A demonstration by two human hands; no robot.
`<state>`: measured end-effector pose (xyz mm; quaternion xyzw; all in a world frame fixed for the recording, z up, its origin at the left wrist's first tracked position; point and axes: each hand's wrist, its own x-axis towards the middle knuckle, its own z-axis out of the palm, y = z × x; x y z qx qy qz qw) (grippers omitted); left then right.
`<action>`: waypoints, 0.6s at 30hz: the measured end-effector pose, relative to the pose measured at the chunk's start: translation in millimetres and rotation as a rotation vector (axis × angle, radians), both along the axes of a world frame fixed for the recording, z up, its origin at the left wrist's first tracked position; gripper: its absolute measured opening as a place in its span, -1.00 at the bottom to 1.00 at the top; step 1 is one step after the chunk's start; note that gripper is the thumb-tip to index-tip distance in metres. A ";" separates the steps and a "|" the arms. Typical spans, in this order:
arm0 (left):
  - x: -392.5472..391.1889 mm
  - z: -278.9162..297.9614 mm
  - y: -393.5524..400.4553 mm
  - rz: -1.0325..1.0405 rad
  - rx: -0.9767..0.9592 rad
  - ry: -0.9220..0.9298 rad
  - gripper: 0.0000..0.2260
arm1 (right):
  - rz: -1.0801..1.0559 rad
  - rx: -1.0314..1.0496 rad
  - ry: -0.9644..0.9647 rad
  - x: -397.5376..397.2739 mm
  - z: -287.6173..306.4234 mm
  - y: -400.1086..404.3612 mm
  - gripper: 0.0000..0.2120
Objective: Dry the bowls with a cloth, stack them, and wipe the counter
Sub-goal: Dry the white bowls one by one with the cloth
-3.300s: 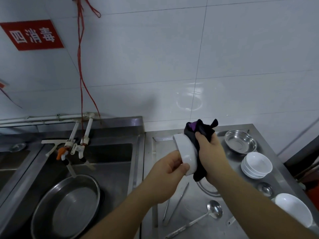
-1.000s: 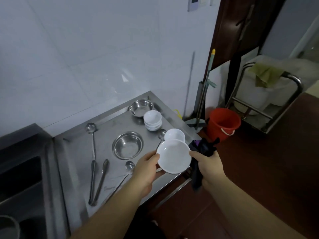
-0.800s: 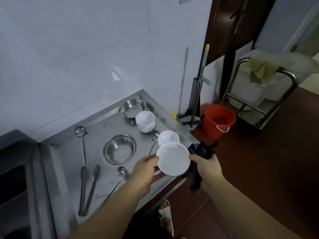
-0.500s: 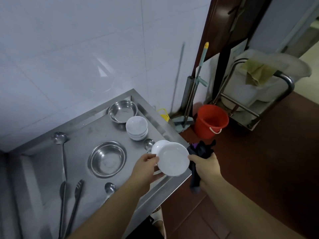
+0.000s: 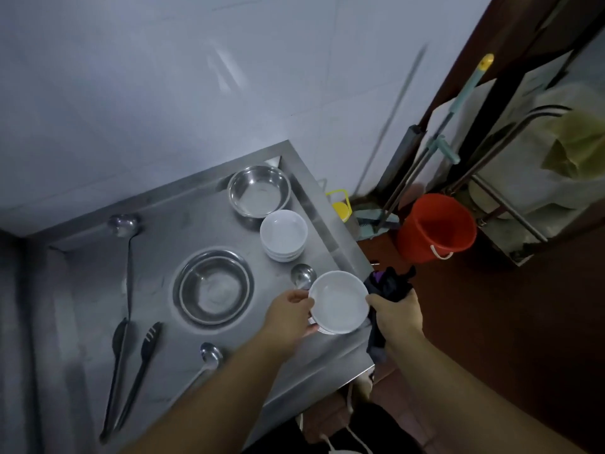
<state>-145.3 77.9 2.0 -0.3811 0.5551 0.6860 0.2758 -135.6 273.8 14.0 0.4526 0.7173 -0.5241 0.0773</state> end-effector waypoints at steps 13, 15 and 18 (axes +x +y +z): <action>17.0 -25.1 36.4 0.253 -0.232 -0.068 -0.85 | 0.395 -0.136 -0.009 -30.8 -35.6 31.2 -0.31; 18.8 -25.2 43.8 0.283 -0.267 -0.060 -0.79 | 0.410 -0.175 -0.009 -34.7 -36.5 35.6 -0.30; 20.4 -29.4 50.8 0.328 -0.339 -0.059 -0.70 | 0.459 -0.201 -0.003 -40.7 -37.0 38.1 -0.30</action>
